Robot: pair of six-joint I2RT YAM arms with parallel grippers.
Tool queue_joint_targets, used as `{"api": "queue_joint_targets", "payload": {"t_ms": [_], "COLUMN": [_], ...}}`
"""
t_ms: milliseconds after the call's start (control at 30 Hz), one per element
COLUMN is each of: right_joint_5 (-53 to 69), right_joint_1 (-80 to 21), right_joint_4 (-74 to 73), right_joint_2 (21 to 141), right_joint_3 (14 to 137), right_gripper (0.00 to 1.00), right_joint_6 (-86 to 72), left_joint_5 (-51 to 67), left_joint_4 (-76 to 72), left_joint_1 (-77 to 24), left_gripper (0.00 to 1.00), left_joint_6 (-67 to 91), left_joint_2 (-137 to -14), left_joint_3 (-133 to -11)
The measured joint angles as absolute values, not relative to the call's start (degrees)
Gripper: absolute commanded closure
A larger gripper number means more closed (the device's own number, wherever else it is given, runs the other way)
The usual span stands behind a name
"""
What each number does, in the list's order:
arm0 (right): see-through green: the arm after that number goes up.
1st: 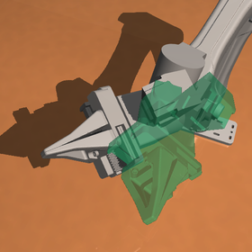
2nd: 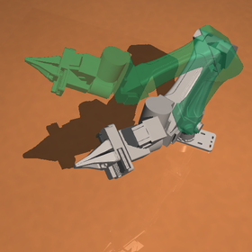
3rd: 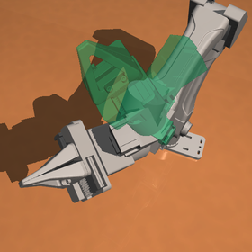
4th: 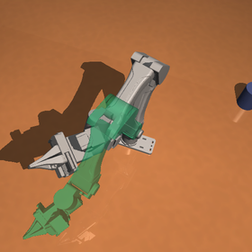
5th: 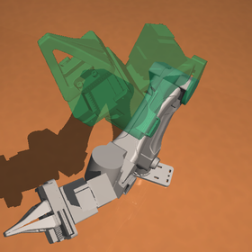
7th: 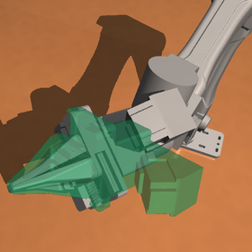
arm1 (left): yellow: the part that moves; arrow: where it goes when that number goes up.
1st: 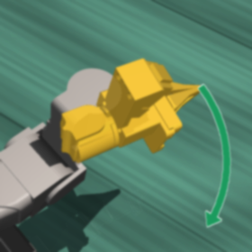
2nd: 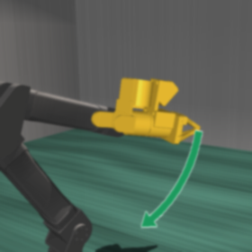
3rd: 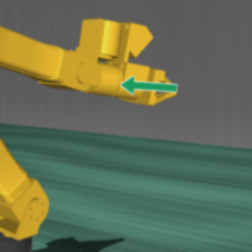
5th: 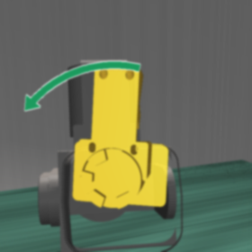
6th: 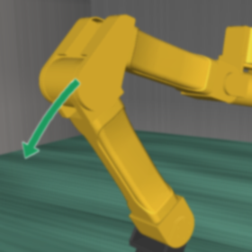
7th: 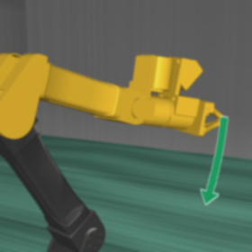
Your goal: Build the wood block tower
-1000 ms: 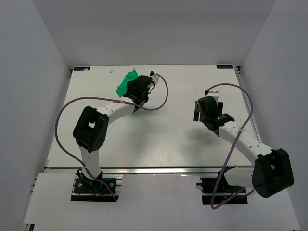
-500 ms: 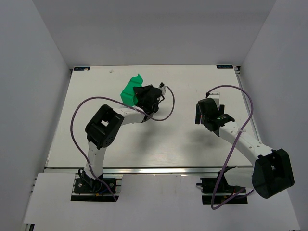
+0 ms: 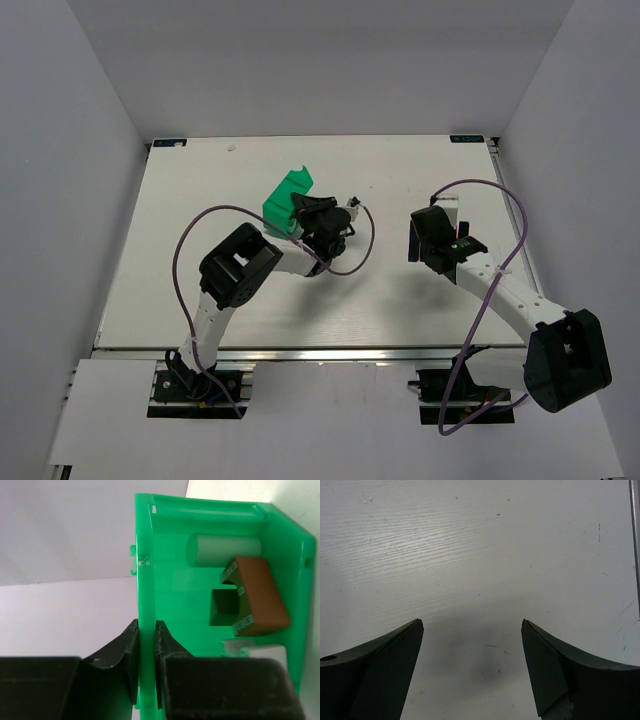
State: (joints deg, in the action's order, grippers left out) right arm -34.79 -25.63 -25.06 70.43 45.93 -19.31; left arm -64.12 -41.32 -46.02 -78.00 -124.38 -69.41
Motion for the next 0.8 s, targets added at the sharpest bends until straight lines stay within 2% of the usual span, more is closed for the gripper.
{"api": "queue_joint_targets", "payload": {"t_ms": [800], "right_joint_5": [-34.76], "right_joint_1": [-25.63], "right_joint_4": [-25.67], "right_joint_2": [70.65], "right_joint_3": [45.93], "right_gripper": [0.15], "right_joint_6": [-19.9], "left_joint_5": [-68.66], "left_joint_4": [-46.85], "left_joint_1": [-51.72], "left_gripper": [1.0], "left_joint_6": [-90.87], "left_joint_2": [-125.99], "left_joint_3": [-67.55]}}
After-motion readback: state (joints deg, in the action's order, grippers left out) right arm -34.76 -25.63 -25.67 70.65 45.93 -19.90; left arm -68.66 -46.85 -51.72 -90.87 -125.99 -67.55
